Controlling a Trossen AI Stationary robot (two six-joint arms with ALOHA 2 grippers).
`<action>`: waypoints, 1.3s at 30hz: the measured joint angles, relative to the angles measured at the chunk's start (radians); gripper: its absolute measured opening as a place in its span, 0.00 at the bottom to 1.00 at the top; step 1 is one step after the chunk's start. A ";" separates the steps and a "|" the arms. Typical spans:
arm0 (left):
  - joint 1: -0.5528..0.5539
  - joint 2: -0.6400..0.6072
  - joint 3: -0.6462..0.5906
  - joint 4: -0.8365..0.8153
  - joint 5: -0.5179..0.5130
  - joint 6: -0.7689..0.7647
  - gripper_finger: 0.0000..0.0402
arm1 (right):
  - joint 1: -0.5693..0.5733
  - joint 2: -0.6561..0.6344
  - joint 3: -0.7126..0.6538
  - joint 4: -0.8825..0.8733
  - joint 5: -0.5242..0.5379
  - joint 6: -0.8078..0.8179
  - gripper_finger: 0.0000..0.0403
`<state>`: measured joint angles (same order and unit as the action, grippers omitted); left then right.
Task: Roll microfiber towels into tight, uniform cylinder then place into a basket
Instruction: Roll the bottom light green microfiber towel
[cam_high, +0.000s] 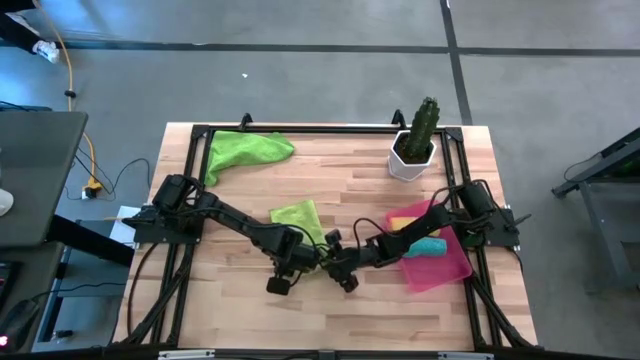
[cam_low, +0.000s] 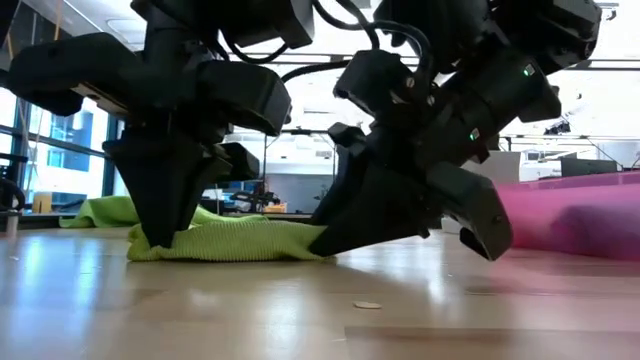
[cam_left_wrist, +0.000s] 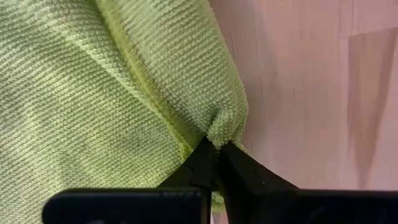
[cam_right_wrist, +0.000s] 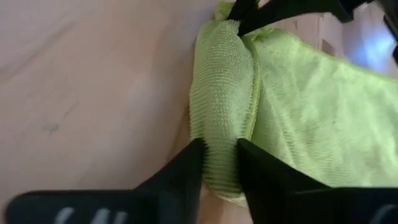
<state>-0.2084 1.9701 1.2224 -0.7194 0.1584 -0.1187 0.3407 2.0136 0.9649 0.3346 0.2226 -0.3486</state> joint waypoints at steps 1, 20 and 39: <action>0.000 0.000 0.000 0.000 -0.001 0.000 0.02 | -0.002 0.000 0.000 -0.004 -0.005 0.024 0.19; -0.054 -0.068 0.048 -0.065 -0.102 -0.166 0.28 | -0.192 0.003 -0.003 -0.012 -0.626 0.720 0.01; -0.225 -0.066 0.138 -0.092 -0.584 -0.233 0.38 | -0.335 -0.001 0.000 -0.054 -0.738 1.074 0.00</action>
<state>-0.4333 1.9040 1.3602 -0.8112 -0.4254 -0.3521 0.0061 2.0129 0.9646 0.2807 -0.5159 0.7252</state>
